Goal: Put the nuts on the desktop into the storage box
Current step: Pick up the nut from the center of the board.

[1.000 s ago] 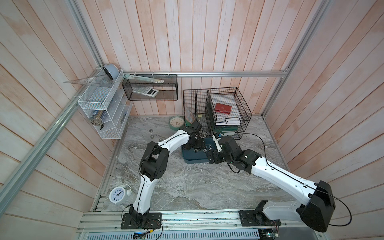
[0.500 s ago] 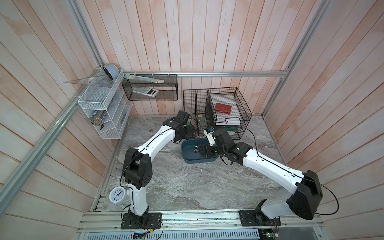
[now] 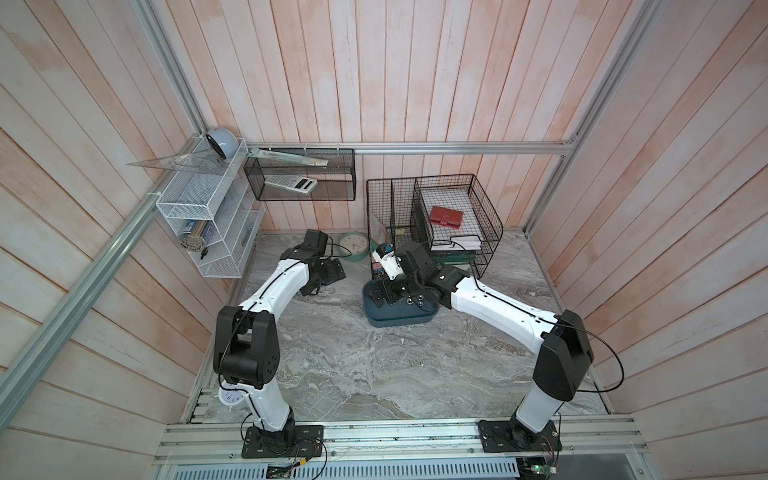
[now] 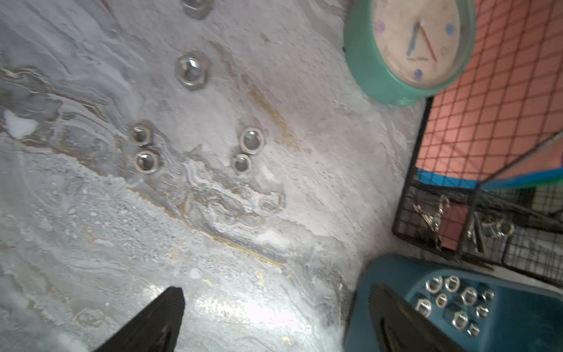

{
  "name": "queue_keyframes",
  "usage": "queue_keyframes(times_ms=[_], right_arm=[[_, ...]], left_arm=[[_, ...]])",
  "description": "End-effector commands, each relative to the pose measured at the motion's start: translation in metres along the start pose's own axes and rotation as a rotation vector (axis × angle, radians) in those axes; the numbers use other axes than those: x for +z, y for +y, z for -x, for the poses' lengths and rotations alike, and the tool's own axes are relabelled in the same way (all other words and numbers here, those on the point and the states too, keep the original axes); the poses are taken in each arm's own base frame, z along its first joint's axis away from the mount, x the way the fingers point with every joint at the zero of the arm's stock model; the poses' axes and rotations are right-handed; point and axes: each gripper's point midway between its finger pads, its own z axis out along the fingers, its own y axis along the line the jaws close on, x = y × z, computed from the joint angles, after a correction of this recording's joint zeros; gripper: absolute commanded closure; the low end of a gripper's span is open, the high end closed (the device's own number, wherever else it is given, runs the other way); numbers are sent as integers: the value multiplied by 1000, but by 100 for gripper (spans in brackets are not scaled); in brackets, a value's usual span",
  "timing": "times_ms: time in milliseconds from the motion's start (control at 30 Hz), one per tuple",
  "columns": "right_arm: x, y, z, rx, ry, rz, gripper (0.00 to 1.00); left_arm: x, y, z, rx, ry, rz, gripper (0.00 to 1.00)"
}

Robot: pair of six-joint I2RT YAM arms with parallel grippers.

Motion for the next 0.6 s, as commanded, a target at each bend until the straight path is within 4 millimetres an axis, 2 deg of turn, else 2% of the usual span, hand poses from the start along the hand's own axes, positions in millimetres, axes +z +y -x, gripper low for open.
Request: queue_keyframes(times_ms=[0, 133, 300, 567], right_arm=[[1, 13, 4, -35, 13, 40, 2], [2, 11, 6, -41, 14, 27, 2], [2, 8, 5, -40, 24, 9, 2], [2, 5, 5, -42, 27, -7, 2]], left_arm=[[-1, 20, 18, -38, -57, 17, 0], [13, 50, 31, -93, -50, 45, 0], [33, 75, 40, -150, -43, 77, 0], [62, 87, 35, -174, -3, 116, 0]])
